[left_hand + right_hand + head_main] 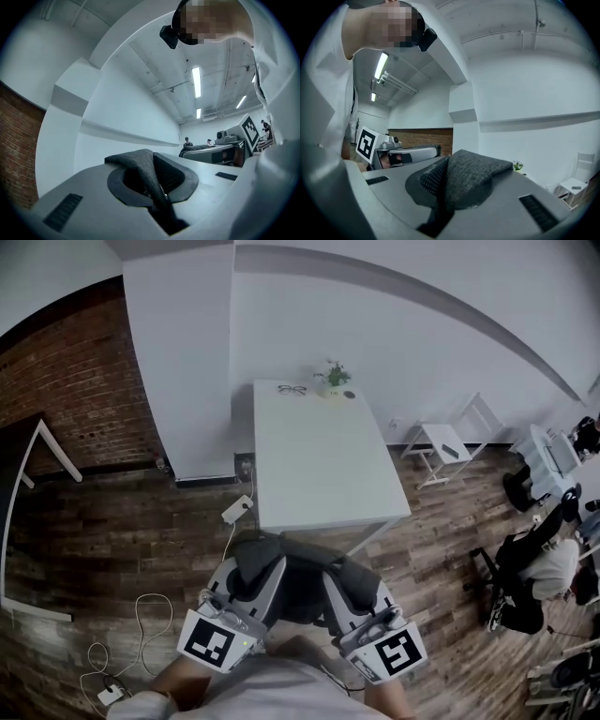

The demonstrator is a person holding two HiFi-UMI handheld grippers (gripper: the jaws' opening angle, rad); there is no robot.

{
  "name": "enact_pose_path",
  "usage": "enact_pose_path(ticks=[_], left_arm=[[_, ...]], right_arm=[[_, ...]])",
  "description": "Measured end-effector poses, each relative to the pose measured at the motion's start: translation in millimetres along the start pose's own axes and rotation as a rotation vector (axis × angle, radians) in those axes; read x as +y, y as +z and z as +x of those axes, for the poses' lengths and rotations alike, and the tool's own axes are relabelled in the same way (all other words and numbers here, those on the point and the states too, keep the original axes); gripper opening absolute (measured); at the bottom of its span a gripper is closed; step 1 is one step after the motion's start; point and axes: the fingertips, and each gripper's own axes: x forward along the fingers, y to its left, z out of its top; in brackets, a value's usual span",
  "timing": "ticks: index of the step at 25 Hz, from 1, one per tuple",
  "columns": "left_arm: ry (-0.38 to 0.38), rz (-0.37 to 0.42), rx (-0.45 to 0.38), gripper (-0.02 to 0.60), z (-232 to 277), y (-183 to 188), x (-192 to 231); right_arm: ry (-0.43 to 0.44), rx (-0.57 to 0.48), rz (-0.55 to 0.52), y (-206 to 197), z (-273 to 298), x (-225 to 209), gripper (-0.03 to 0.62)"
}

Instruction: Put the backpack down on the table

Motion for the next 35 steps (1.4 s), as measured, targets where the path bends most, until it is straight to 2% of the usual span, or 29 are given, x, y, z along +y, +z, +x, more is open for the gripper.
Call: enact_pose_path(ticks=[9,21,28,35], left_arm=[[0.035,0.018,0.032,0.049,60.6,-6.5,34.9],[0.074,0.033,0.043,0.049,99.9,-8.2,58.7],[0.052,0.139,0.021,0.049,127.9,18.8,68.6],[0.072,0.182,-0.027,0.049,161.4,39.4,84.0]], right_arm=[[0.057,0.001,0.007,2.3,40.5,-55.6,0.046],[0.112,-0.022,0.002,13.3,70.5,-99.5,0.046],[0.085,-0.062,-0.063,45.8,86.6,-126.9,0.046],[0.052,-0.086,-0.105,67.9,105.9,-151.4,0.046]])
